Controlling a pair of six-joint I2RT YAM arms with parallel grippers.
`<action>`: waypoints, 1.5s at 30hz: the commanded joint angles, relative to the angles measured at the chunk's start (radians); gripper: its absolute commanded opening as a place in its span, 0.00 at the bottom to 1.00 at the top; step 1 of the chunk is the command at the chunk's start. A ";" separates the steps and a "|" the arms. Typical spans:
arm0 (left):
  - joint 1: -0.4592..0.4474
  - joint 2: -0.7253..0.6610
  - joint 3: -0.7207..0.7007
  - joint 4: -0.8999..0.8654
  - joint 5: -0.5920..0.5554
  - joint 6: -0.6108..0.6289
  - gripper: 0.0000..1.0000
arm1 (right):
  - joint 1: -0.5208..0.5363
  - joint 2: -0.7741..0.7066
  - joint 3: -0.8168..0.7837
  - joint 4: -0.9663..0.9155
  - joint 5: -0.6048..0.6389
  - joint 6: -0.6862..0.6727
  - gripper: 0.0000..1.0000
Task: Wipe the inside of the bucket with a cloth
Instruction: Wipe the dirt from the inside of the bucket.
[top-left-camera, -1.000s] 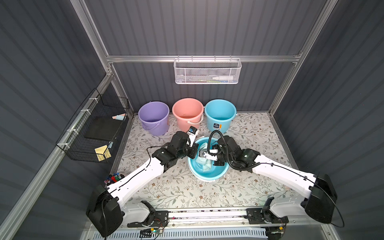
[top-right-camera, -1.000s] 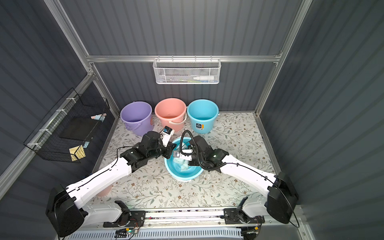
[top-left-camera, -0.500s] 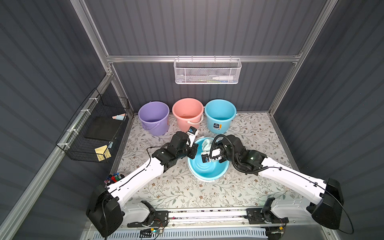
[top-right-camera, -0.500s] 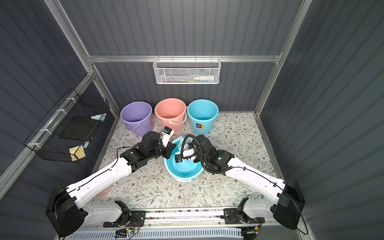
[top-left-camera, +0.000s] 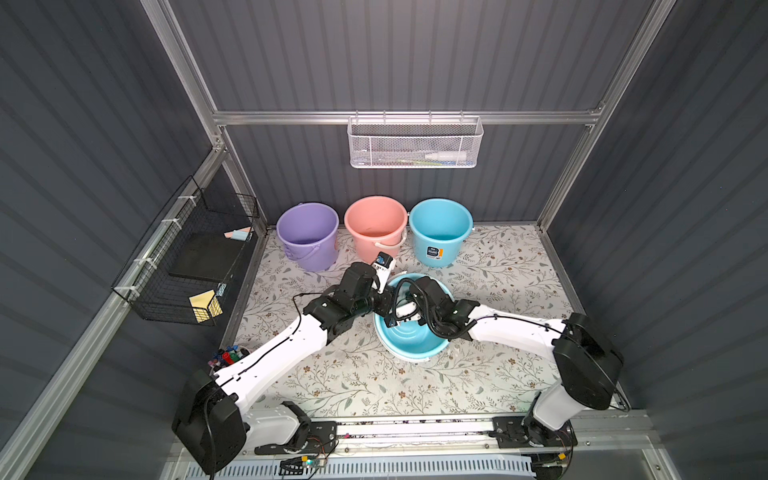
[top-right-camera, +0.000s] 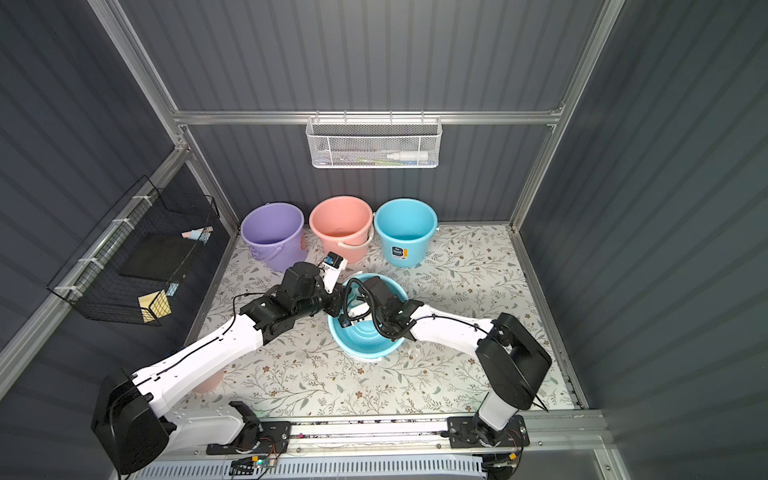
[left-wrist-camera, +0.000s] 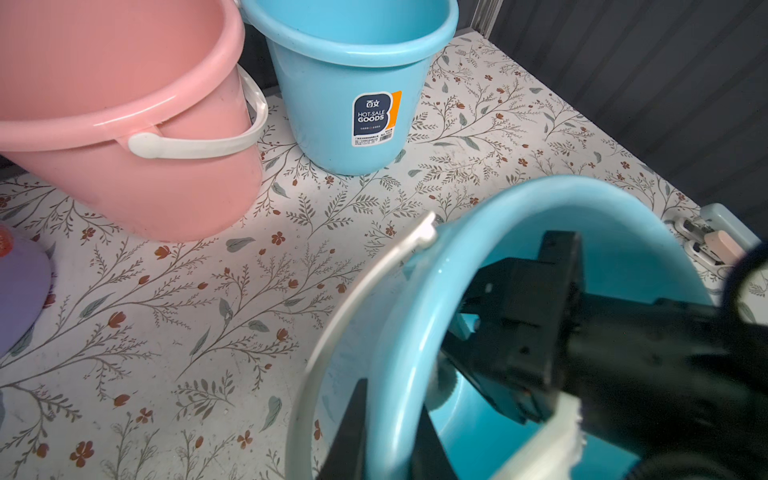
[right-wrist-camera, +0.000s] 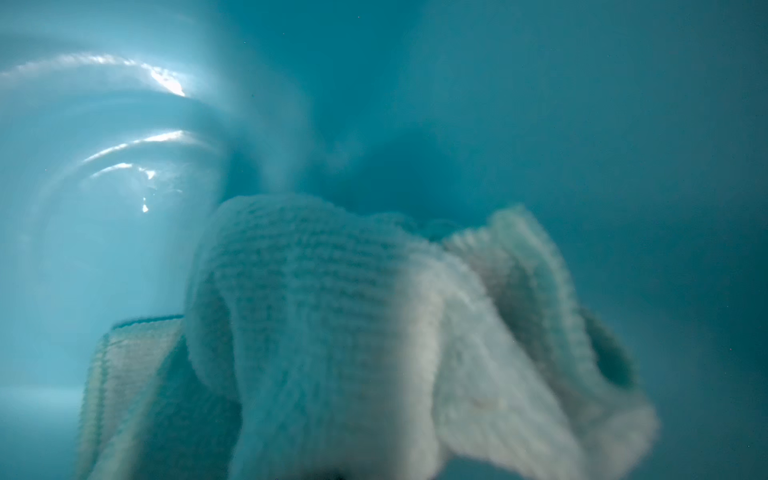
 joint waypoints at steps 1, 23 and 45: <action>-0.005 -0.033 0.005 0.009 0.033 -0.008 0.00 | -0.003 0.067 0.004 0.151 0.064 0.021 0.00; -0.007 -0.035 0.009 0.009 0.019 0.004 0.00 | -0.004 -0.267 -0.017 -0.159 0.041 0.018 0.00; -0.008 -0.048 0.003 0.021 0.031 0.001 0.00 | 0.004 -0.242 0.121 -0.460 0.106 -0.021 0.00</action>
